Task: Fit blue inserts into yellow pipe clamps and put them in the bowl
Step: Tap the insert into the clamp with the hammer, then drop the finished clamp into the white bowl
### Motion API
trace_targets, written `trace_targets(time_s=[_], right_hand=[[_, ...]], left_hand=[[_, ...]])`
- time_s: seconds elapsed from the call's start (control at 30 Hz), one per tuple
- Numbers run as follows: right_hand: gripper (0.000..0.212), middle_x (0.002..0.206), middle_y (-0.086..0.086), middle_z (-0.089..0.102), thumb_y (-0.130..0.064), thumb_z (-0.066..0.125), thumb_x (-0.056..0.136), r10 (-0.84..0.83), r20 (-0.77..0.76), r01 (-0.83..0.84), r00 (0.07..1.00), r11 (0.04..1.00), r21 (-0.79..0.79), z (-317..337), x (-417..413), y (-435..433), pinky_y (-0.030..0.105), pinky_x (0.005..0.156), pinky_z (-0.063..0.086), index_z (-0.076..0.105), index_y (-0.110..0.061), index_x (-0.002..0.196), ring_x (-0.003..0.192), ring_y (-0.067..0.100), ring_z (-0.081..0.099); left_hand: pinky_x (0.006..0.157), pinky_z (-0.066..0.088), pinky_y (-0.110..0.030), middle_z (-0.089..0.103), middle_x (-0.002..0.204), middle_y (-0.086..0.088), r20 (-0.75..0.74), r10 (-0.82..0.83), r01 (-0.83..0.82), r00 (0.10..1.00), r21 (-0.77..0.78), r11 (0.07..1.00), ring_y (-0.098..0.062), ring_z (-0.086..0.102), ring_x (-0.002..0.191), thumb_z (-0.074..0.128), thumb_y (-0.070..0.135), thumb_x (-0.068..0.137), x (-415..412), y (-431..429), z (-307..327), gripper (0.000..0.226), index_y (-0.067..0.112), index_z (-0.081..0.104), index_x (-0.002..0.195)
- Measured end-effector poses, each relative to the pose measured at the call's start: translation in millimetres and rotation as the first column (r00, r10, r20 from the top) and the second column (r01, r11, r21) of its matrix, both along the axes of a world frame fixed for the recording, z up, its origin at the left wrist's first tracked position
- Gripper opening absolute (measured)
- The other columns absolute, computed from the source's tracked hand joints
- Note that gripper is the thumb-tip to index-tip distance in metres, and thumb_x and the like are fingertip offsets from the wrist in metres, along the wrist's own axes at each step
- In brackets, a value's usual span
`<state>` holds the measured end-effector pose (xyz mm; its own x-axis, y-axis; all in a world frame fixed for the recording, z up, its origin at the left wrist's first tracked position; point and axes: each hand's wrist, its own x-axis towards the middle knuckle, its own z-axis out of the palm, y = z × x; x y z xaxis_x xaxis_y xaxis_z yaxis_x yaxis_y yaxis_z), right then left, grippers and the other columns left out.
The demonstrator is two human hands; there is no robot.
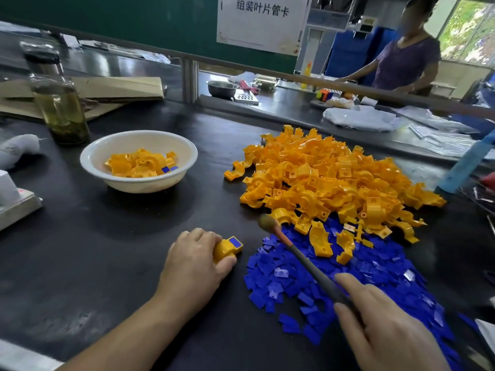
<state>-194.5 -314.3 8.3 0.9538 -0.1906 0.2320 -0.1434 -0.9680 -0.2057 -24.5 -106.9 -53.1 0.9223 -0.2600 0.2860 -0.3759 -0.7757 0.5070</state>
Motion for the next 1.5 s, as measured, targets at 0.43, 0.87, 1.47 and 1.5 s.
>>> trace_targets(time_s=[0.43,0.87,1.47,1.5], right_hand=[[0.05,0.085,-0.004,0.066,-0.033,0.086,0.063,-0.121,0.015,0.122,0.993,0.982,-0.146,-2,5,-47,0.033,0.062,0.054,0.069,-0.019,0.107,0.074,0.017,0.063],[0.043,0.124,-0.005,0.051,-0.05,0.051,0.091,-0.125,-0.09,0.108,0.988,0.979,-0.175,-19,84,-76,0.031,0.089,0.047,0.042,-0.039,0.131,0.11,0.015,0.048],[0.04,0.073,-0.006,0.065,-0.069,0.032,0.081,0.064,0.027,-0.065,0.998,0.736,0.674,16,70,-29,0.022,0.052,0.047,0.057,-0.038,0.086,0.056,0.005,0.057],[0.042,0.074,-0.01,0.064,-0.073,0.029,0.078,-0.015,0.037,-0.009,0.999,0.813,0.582,13,69,-34,0.023,0.053,0.046,0.055,-0.042,0.088,0.059,0.003,0.057]], left_hand=[[0.048,0.048,-0.019,0.063,0.065,0.002,-0.564,-0.352,-0.467,0.747,-0.822,0.327,-0.008,0.06,0.05,0.062,0.044,0.089,65,11,67,0.029,0.015,0.065,0.082],[0.069,0.049,-0.027,0.066,0.103,-0.007,-0.514,-0.475,-0.566,0.714,-0.823,0.041,-0.014,0.066,0.084,0.049,0.042,0.097,87,-16,68,0.042,0.008,0.052,0.121],[0.075,0.058,-0.029,0.074,0.099,0.0,-0.231,-0.625,0.159,0.745,-0.85,0.503,-0.018,0.071,0.093,0.067,0.044,0.077,-13,-77,44,0.024,0.035,0.072,0.099],[0.077,0.057,-0.032,0.075,0.1,0.0,-0.258,-0.605,0.109,0.753,-0.858,0.502,-0.019,0.072,0.094,0.067,0.047,0.075,-10,-76,42,0.028,0.035,0.072,0.099]])
